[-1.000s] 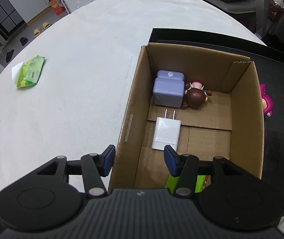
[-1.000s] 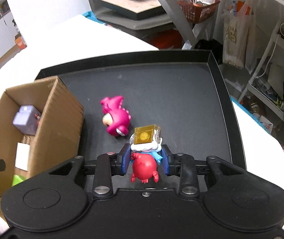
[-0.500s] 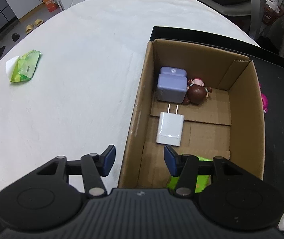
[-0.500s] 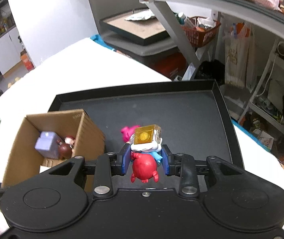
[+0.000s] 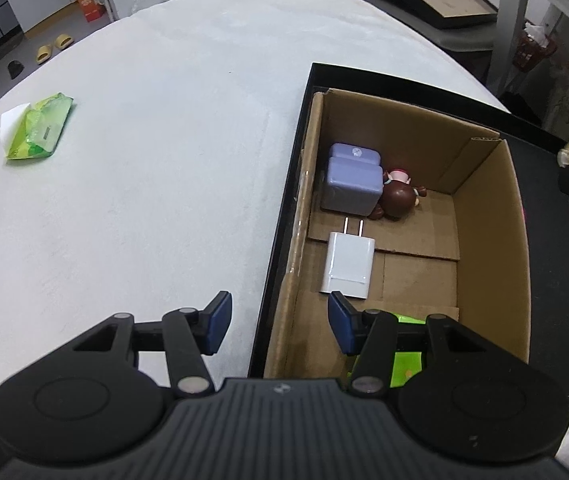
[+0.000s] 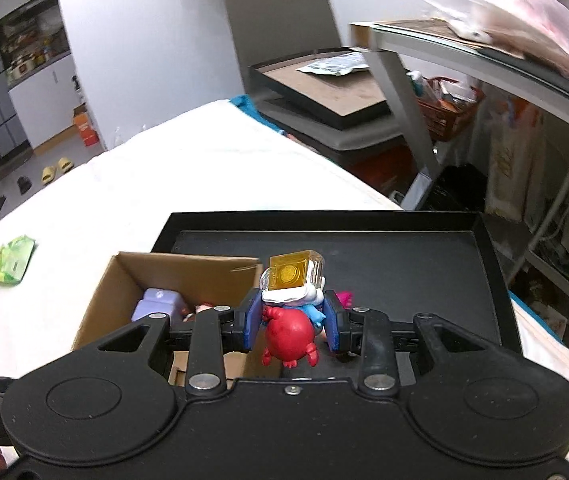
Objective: Organize rigid objects
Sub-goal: 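Carry the figurine into the box and release it beside the charger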
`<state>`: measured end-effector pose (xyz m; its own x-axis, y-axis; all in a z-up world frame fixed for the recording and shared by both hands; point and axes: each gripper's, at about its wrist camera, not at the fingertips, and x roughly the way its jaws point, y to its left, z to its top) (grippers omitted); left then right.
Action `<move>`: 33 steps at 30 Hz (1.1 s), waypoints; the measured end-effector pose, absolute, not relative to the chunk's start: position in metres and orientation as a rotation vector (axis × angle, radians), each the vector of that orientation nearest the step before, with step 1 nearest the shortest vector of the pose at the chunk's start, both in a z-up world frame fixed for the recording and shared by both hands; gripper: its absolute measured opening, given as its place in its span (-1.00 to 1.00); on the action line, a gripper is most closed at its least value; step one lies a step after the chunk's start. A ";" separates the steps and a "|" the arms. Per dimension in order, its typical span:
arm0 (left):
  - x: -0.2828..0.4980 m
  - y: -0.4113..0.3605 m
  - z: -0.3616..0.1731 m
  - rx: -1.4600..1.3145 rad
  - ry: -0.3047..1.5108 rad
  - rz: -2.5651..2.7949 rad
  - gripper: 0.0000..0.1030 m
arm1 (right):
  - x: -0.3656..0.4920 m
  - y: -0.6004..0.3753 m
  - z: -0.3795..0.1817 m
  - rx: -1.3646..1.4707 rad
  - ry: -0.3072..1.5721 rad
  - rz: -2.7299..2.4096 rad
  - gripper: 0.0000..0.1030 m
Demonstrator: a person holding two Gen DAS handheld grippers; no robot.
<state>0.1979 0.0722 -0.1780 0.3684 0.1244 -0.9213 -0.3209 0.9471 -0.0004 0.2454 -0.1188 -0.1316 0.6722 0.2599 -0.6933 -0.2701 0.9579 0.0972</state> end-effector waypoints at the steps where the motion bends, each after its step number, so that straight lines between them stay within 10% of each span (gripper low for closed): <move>1: 0.197 0.074 -0.179 -0.198 1.159 0.282 0.00 | 0.245 -0.114 -0.133 -0.025 0.778 0.304 -0.38; 15: 0.195 0.091 -0.194 -0.278 1.152 0.197 -0.74 | 0.246 -0.062 -0.145 -0.159 0.763 0.318 -0.38; 33: 0.198 0.105 -0.196 -0.328 1.166 0.148 -0.75 | 0.252 -0.010 -0.177 -0.420 0.742 0.231 -0.37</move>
